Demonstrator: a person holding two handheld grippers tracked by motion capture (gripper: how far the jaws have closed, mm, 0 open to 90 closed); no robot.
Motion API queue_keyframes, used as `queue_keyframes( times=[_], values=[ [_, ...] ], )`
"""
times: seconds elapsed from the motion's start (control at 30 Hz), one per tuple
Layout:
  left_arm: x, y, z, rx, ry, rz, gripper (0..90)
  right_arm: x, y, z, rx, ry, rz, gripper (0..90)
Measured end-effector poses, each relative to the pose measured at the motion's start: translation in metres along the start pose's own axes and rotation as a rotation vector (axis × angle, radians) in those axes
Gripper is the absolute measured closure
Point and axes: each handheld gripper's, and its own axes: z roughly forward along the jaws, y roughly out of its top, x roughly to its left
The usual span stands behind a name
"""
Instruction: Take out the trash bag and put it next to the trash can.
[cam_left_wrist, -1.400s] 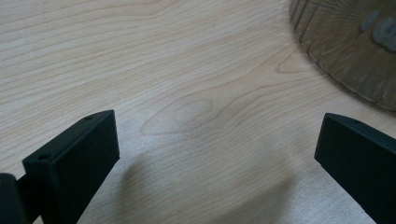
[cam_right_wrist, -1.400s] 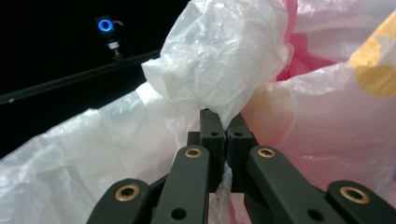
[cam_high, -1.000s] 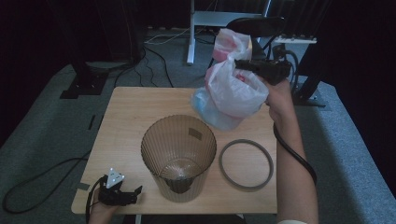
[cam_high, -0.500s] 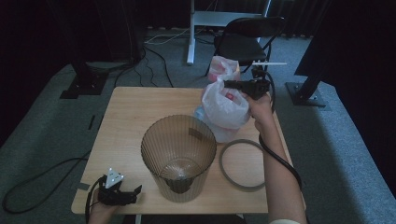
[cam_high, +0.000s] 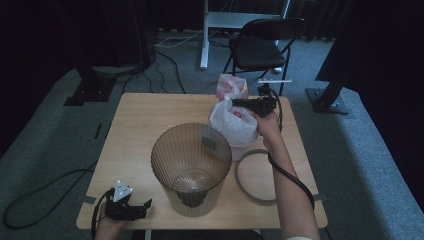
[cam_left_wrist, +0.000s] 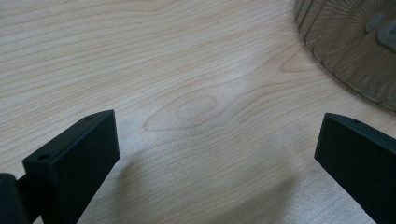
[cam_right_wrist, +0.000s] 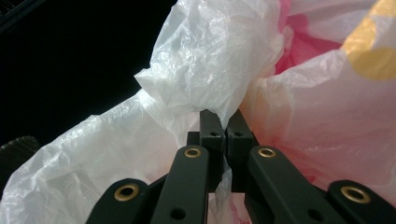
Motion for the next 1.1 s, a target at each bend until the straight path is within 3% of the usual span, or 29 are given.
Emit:
queue_keyframes(
  times=[0.27,0.4,0.47,0.5,0.63,1.1],
  values=[
    [0.001,0.0,0.0,0.001,-0.001,-0.006,0.0,0.0,-0.016,0.005,0.041,0.015,-0.031,86.8],
    [0.0,0.0,0.0,0.002,-0.001,-0.006,0.0,-0.002,-0.017,0.001,0.032,0.021,-0.022,73.3],
    [0.001,0.0,0.0,0.002,0.001,-0.006,0.0,-0.002,-0.017,0.0,0.029,0.024,-0.022,72.2],
    [0.001,0.0,0.0,0.001,-0.001,-0.009,0.0,0.0,-0.017,-0.002,0.025,0.019,-0.028,64.4],
    [0.001,0.0,0.0,0.003,0.0,-0.008,0.0,0.002,-0.016,-0.007,0.016,0.031,-0.031,52.0],
    [0.001,0.0,0.0,0.003,-0.002,-0.008,0.0,-0.001,-0.017,-0.035,-0.039,-0.021,-0.001,25.5]
  ],
)
